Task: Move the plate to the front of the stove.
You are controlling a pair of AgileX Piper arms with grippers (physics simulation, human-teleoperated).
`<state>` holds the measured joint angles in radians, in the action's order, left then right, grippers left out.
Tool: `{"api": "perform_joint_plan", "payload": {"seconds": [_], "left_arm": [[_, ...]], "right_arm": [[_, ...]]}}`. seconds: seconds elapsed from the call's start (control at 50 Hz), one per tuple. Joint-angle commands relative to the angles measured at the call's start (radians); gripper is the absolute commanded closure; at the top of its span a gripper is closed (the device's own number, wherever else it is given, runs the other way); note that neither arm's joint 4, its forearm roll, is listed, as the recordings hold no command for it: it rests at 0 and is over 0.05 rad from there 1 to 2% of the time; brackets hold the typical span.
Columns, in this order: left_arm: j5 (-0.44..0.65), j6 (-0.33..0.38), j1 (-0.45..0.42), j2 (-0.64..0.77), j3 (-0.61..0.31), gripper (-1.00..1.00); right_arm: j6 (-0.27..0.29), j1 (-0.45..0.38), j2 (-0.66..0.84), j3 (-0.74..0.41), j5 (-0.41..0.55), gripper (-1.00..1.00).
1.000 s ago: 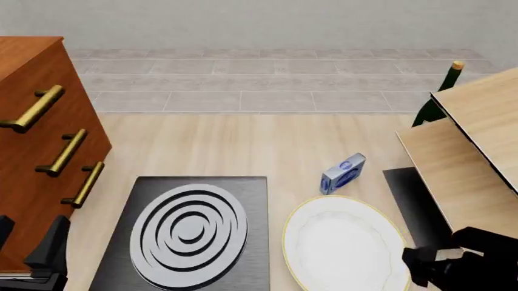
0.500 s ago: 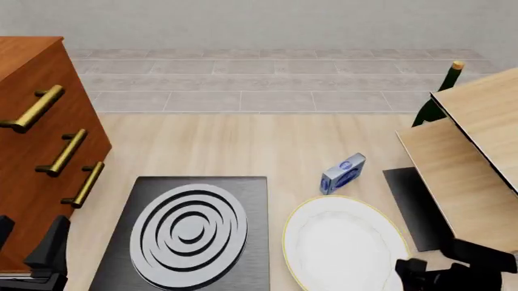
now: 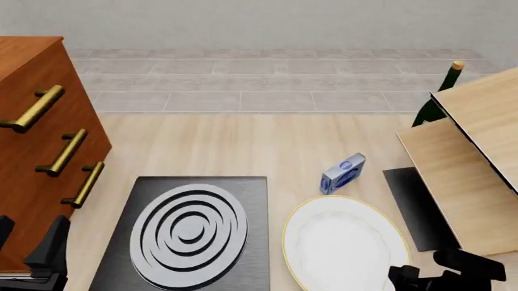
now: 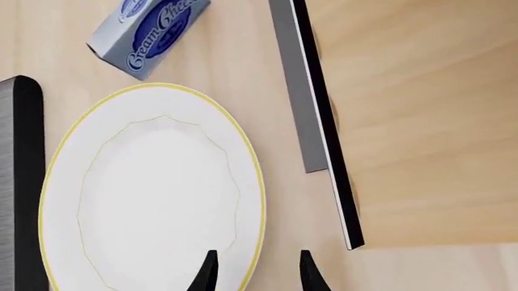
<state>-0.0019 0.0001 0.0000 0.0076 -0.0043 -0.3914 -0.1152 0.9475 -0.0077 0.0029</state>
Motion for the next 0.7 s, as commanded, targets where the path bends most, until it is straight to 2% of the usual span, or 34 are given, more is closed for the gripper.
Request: {"api": "perform_joint_plan", "payload": {"seconds": [0.02, 0.16, 0.32, 0.7], "left_arm": [[0.000, 0.000, 0.000, 0.000, 0.000, -1.00], [0.000, 0.000, 0.000, 0.000, 0.000, -1.00], [0.000, 0.000, 0.000, 0.000, 0.000, -1.00], [0.000, 0.000, 0.000, 0.000, 0.000, -1.00]], "right_arm": [[-0.017, -0.019, 0.073, 0.007, -0.072, -1.00], [-0.033, -0.035, 0.185, 0.007, -0.186, -1.00], [-0.040, -0.043, 0.244, 0.008, -0.239, -1.00], [-0.027, -0.039, 0.218, 0.007, -0.228, -1.00]]}}
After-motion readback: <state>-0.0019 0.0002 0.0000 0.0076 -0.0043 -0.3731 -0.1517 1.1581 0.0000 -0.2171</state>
